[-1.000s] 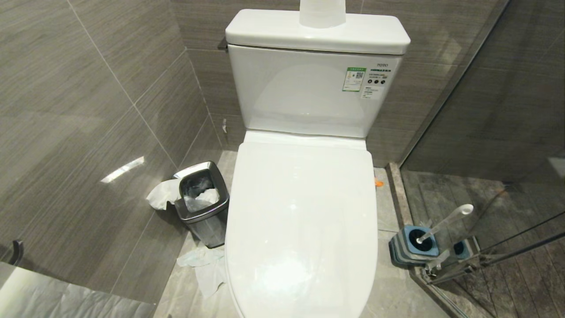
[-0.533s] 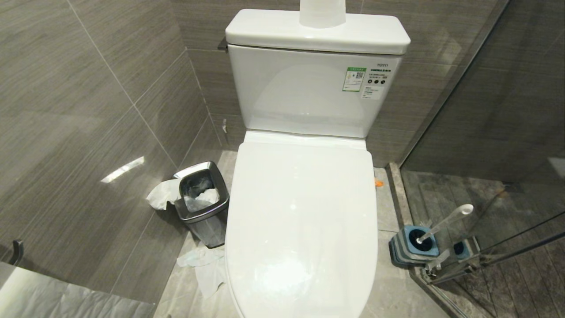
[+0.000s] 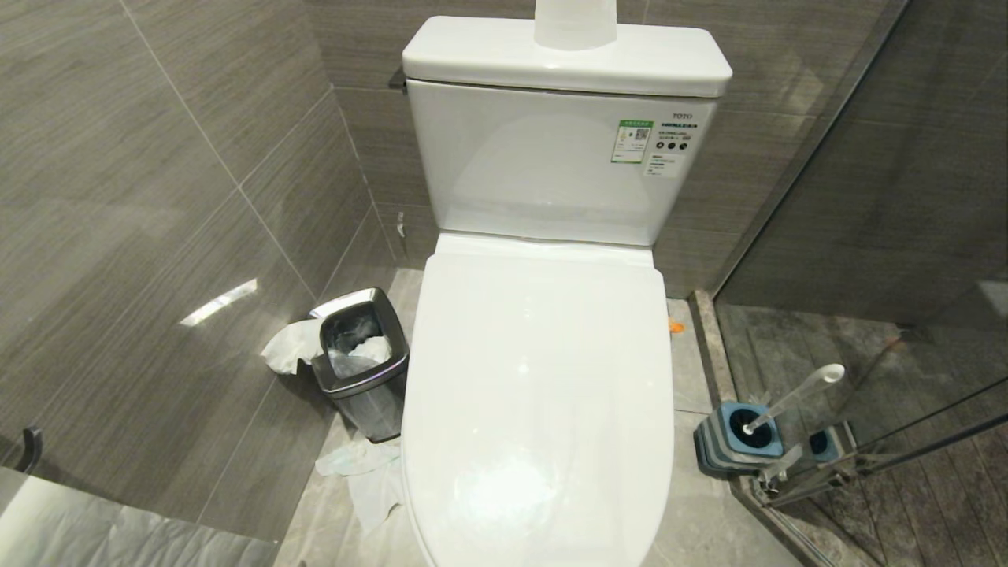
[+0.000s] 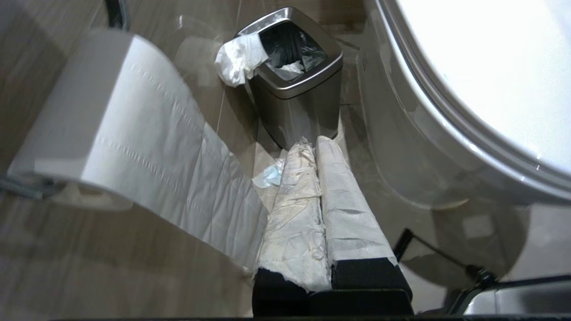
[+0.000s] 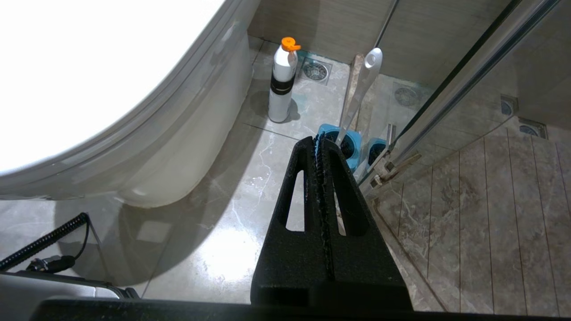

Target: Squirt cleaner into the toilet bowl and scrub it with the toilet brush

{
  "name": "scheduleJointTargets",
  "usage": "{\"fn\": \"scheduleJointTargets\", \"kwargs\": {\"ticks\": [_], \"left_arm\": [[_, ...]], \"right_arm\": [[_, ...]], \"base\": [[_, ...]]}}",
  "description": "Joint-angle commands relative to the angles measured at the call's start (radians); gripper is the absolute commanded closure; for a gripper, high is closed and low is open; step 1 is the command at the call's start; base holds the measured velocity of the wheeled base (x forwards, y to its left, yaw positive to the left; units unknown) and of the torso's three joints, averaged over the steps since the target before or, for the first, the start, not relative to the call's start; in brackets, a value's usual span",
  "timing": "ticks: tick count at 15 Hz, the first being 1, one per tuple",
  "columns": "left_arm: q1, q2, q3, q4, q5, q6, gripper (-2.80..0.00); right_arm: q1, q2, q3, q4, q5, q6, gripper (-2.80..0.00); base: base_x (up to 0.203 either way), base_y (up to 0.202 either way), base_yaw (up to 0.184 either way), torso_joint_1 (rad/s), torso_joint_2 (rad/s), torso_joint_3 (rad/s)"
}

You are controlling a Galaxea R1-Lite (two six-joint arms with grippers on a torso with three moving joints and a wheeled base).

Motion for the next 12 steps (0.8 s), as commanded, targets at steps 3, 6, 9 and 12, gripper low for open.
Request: {"fn": "scheduleJointTargets", "kwargs": {"ticks": [3, 6, 9, 12], "left_arm": [[0.000, 0.001, 0.001, 0.000, -0.016, 0.038, 0.00], [0.000, 0.001, 0.001, 0.002, -0.002, -0.029, 0.00], [0.000, 0.001, -0.001, 0.000, 0.028, -0.091, 0.00], [0.000, 0.000, -0.002, 0.002, 0.040, -0.135, 0.00]], "right_arm": [[0.002, 0.001, 0.000, -0.001, 0.001, -0.001, 0.00], [0.002, 0.001, 0.000, 0.001, 0.002, 0.006, 0.00], [0.002, 0.001, 0.000, 0.003, -0.005, 0.107, 0.00], [0.002, 0.001, -0.001, -0.002, -0.051, 0.182, 0.00]], "base": [[0.000, 0.000, 0.000, 0.000, 0.00, 0.000], [0.000, 0.000, 0.000, 0.000, 0.00, 0.000], [0.000, 0.000, 0.000, 0.000, 0.00, 0.000], [0.000, 0.000, 0.000, 0.000, 0.00, 0.000]]}}
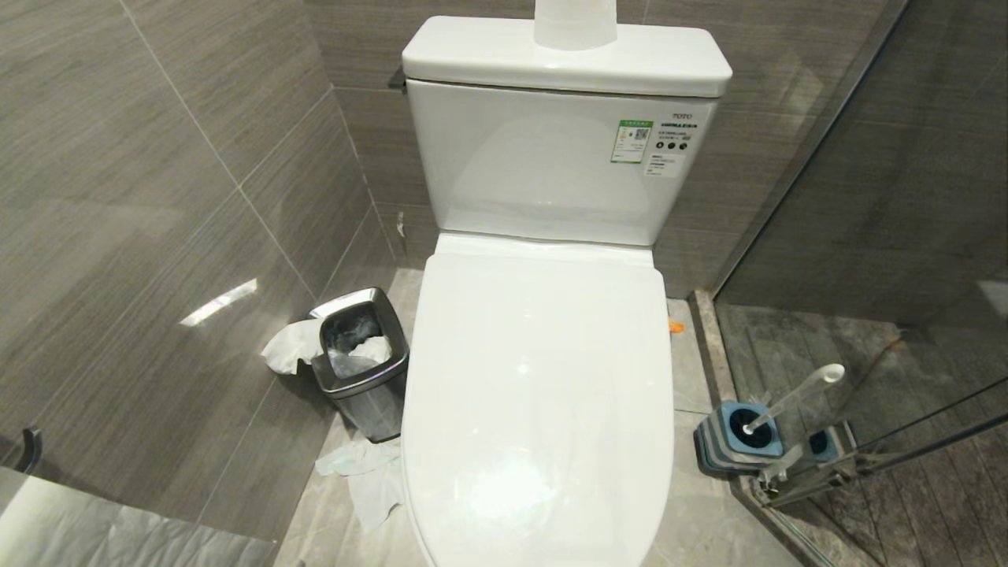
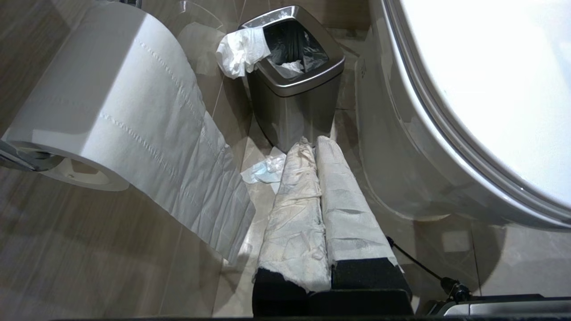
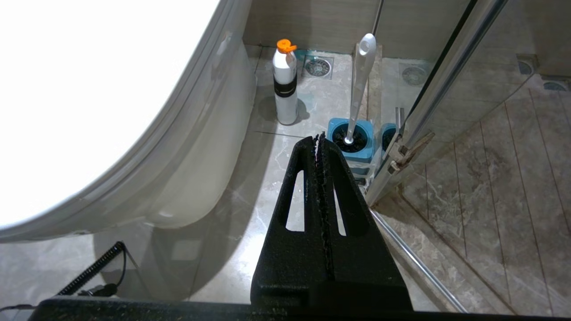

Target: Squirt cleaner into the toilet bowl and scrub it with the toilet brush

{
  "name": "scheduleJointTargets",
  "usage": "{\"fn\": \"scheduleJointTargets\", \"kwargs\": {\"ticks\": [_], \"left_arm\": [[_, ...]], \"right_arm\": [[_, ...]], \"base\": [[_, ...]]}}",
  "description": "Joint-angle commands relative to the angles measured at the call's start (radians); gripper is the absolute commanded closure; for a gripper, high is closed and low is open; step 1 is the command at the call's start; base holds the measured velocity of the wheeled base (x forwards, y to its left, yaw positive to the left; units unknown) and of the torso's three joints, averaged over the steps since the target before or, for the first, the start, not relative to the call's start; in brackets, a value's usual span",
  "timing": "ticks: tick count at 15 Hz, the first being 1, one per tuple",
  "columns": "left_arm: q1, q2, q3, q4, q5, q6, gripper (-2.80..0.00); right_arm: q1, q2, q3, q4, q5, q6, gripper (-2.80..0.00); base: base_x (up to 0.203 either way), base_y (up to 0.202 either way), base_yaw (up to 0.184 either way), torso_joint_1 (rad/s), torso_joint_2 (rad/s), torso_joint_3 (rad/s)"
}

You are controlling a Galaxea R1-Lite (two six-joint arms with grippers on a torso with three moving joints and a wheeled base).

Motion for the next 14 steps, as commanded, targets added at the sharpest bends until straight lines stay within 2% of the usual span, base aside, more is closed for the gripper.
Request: {"fn": "scheduleJointTargets", "kwargs": {"ticks": [1, 14], "left_arm": [[0.000, 0.000, -0.001, -0.001, 0.001, -0.003, 0.00], [0.000, 0.000, -0.001, -0.001, 0.001, -0.006, 0.00]], "right_arm": [[0.000, 0.001, 0.000, -0.001, -0.002, 0.002, 0.00], [-0.001, 0.001, 0.000, -0.001, -0.001, 0.002, 0.00]], "base": [[0.000, 0.000, 0.000, 0.000, 0.00, 0.000], [0.000, 0.000, 0.000, 0.000, 0.00, 0.000]]}}
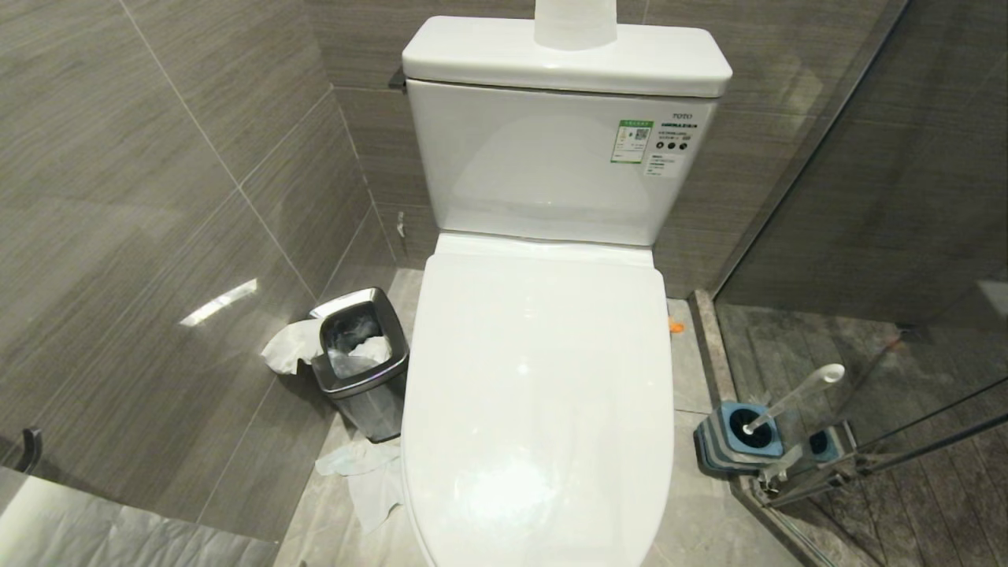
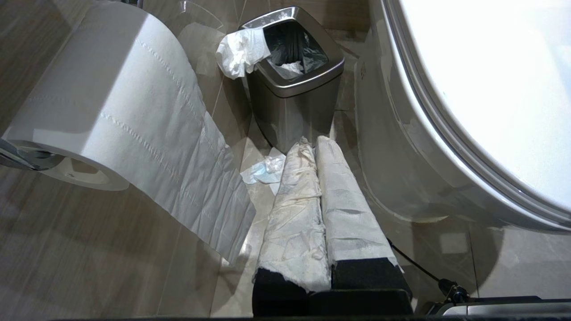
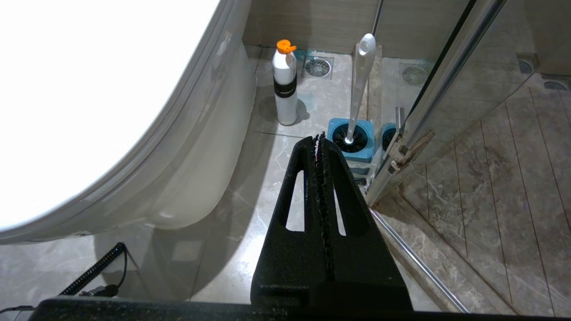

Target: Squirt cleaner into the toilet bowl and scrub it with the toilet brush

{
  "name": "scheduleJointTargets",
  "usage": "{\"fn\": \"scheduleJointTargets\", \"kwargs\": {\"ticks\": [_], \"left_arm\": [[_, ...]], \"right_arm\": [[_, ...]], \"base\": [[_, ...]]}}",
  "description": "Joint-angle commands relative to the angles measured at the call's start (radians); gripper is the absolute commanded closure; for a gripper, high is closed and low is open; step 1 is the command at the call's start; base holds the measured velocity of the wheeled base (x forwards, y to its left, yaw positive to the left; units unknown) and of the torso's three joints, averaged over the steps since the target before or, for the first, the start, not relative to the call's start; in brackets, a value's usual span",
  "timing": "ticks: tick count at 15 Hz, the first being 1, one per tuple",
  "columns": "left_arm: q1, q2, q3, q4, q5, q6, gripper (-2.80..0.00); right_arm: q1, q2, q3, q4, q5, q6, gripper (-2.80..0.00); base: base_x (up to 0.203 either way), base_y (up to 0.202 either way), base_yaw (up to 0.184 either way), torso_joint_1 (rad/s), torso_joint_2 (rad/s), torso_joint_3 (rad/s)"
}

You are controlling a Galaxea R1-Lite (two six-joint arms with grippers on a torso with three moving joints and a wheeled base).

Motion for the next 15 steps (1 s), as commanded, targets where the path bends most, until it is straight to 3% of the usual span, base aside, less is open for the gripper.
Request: {"fn": "scheduleJointTargets", "kwargs": {"ticks": [1, 15], "left_arm": [[0.000, 0.001, 0.000, 0.000, 0.000, 0.000, 0.00], [0.000, 0.001, 0.001, 0.000, 0.000, 0.000, 0.00]], "right_arm": [[-0.001, 0.001, 0.000, 0.000, 0.000, 0.000, 0.00], [0.001, 0.001, 0.000, 0.000, 0.000, 0.000, 0.00]], "base": [[0.000, 0.000, 0.000, 0.000, 0.00, 0.000], [0.000, 0.000, 0.000, 0.000, 0.00, 0.000]]}}
